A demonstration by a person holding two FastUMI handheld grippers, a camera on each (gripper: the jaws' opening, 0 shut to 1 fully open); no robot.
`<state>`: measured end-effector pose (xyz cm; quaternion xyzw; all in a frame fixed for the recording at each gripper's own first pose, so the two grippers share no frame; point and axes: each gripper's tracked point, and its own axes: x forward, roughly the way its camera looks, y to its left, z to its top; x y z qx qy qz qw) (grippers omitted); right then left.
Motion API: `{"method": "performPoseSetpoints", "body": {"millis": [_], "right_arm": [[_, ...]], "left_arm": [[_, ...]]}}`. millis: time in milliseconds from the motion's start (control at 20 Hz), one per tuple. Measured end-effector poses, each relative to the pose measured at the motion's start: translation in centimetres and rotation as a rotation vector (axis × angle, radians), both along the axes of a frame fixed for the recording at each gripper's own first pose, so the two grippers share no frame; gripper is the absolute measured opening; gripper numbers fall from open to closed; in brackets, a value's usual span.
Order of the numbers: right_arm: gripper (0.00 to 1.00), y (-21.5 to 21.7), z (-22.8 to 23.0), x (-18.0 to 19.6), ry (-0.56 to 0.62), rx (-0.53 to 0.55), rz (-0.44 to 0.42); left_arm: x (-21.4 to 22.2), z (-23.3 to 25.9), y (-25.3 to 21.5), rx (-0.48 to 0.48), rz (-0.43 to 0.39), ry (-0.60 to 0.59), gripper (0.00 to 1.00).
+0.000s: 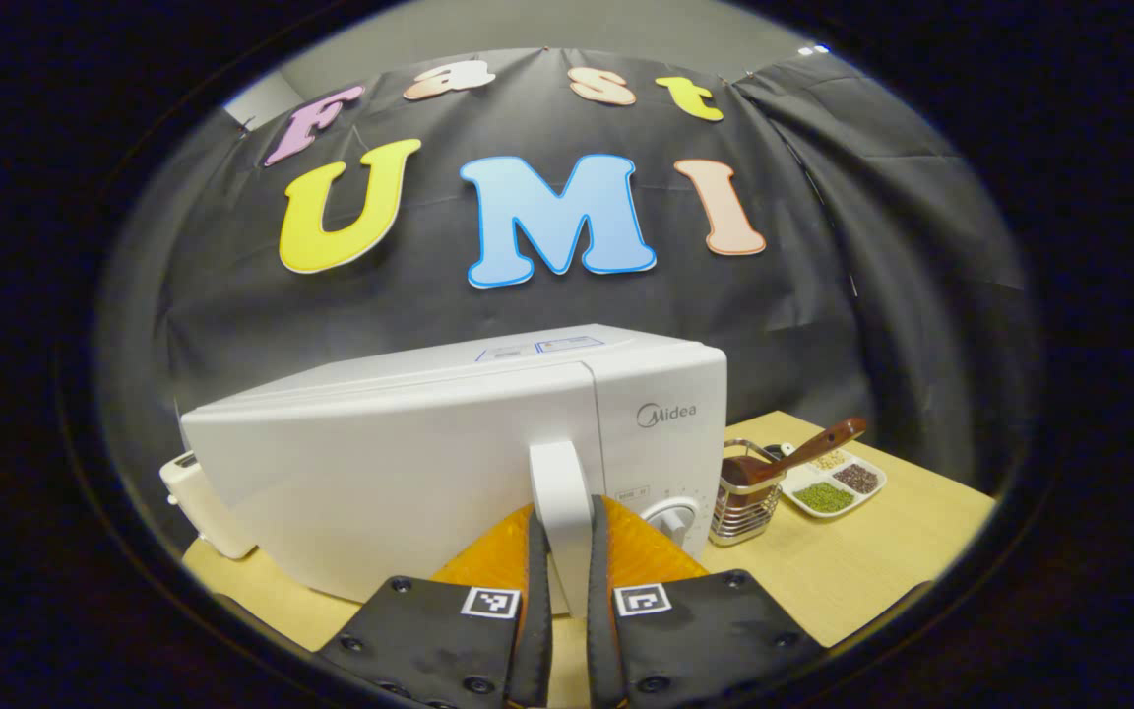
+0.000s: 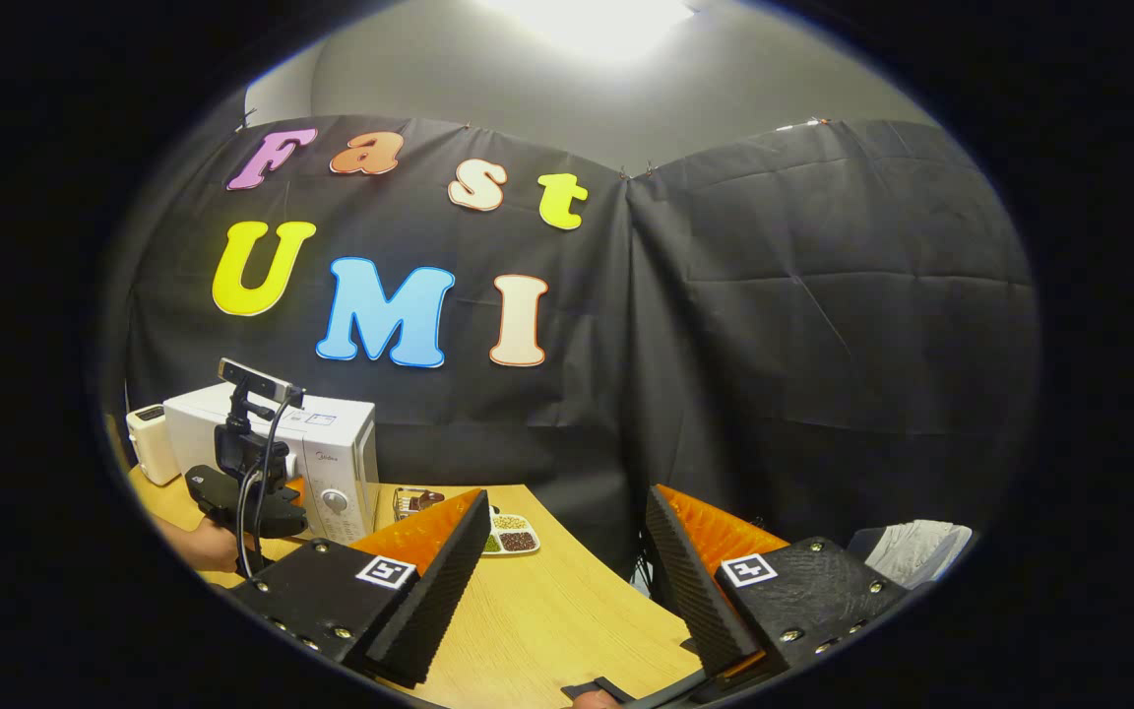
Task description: Open the microwave oven with the left hand, put the food in, and close the microwave oven.
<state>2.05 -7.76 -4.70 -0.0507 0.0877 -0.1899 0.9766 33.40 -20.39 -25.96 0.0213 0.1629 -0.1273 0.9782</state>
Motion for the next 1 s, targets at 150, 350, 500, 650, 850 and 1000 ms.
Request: {"method": "performPoseSetpoints", "body": {"millis": [150,350,500,650,850,1000], "right_arm": [[0.96,0.0,0.2,-0.3,-0.007,-0.003,0.016],[0.97,-0.2,0.4,-0.2,-0.016,0.003,0.043],[0.97,0.1,0.6,0.2,-0.029,0.008,0.089],[0.97,0.8,0.8,0.2,-0.045,0.023,0.147],[0.97,1.2,0.9,-0.6,-0.061,0.047,0.239],[0.97,1.3,0.0,-1.1,-0.046,0.072,0.311]], "left_arm": [[0.0,0.0,0.1,-0.018,0.000,0.023,0.14],[-5.2,1.3,1.6,0.007,0.027,-0.025,0.12],[-7.7,1.1,2.8,-0.011,0.011,-0.012,0.12],[-9.6,1.5,4.1,-0.001,0.024,0.003,0.12],[-12.7,1.8,6.3,0.023,0.083,0.013,0.12],[-14.8,2.1,8.2,0.040,0.135,0.028,0.12]]}}
